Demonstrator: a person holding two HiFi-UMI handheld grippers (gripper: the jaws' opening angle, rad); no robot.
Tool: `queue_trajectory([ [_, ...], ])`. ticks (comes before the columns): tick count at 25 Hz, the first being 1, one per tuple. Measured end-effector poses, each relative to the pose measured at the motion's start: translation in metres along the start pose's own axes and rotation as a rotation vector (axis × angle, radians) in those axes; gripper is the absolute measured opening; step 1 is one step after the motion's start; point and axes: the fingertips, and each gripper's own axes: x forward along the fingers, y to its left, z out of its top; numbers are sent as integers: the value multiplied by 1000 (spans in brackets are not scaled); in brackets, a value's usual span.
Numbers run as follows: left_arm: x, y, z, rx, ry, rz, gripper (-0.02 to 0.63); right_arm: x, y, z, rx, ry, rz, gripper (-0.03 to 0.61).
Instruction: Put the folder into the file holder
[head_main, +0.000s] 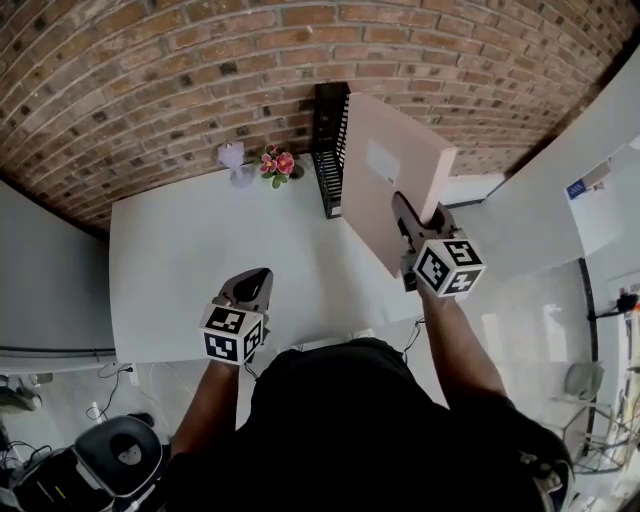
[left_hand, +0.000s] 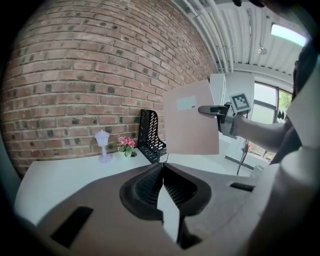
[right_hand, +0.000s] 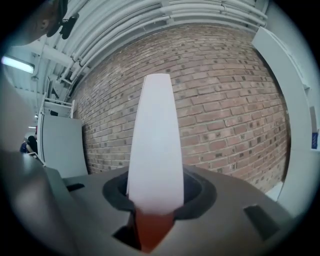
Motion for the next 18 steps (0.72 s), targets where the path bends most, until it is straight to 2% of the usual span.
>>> queue_trajectory([
  [7,-12,11,-4,-40,-30,40,5,44,-8,42,-26,-84,-58,164],
  [13,-10,-5,-18,-36,1,36,5,84,-8,61,-22,-147,-80,164],
  [18,-15,-2,-20,-34,16,56,5,114,0,59,-111,-165,-98,164],
])
